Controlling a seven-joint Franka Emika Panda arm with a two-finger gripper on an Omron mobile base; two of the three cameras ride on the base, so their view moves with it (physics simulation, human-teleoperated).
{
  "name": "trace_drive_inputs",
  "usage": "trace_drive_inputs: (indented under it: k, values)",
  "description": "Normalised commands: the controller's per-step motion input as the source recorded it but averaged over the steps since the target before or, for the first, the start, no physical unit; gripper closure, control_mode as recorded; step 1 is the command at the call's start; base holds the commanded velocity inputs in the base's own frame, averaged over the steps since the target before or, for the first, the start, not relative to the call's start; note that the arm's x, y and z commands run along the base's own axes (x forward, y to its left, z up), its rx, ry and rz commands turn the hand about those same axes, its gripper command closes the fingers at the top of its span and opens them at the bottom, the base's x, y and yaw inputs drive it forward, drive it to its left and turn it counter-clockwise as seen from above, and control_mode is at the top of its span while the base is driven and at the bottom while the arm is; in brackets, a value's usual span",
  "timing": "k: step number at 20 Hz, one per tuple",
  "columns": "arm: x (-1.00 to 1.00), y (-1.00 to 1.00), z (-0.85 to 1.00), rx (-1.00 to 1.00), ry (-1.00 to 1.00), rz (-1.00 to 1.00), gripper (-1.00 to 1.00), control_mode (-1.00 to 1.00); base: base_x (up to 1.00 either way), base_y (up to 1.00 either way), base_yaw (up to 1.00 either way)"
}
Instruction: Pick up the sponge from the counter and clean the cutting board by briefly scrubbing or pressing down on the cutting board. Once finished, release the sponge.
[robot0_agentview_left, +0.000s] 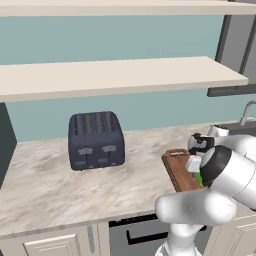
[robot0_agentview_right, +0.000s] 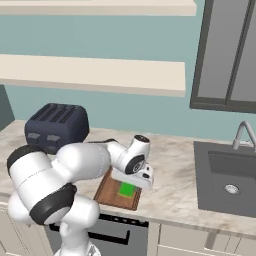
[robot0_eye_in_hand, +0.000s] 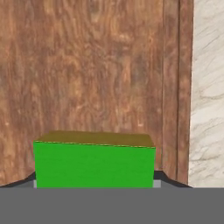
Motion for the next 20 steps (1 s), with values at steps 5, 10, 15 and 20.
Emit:
trace_drive_inputs:
  k: [5, 10, 15, 20]
  values:
    - [-0.1, 0.5, 0.01, 0.0, 0.01, 0.0, 1.0, -1.0, 0.0, 0.0, 0.0]
    - [-0.16, 0.37, -0.45, 0.0, 0.01, -0.04, 1.0, -1.0, 0.0, 0.0, 0.0]
    - [0.0, -0.01, -0.85, 0.0, -0.01, 0.0, 1.0, -1.0, 0.0, 0.0, 0.0]
    - [0.05, 0.0, -0.7, -0.04, -0.05, 0.0, 1.0, -1.0, 0.0, 0.0, 0.0]
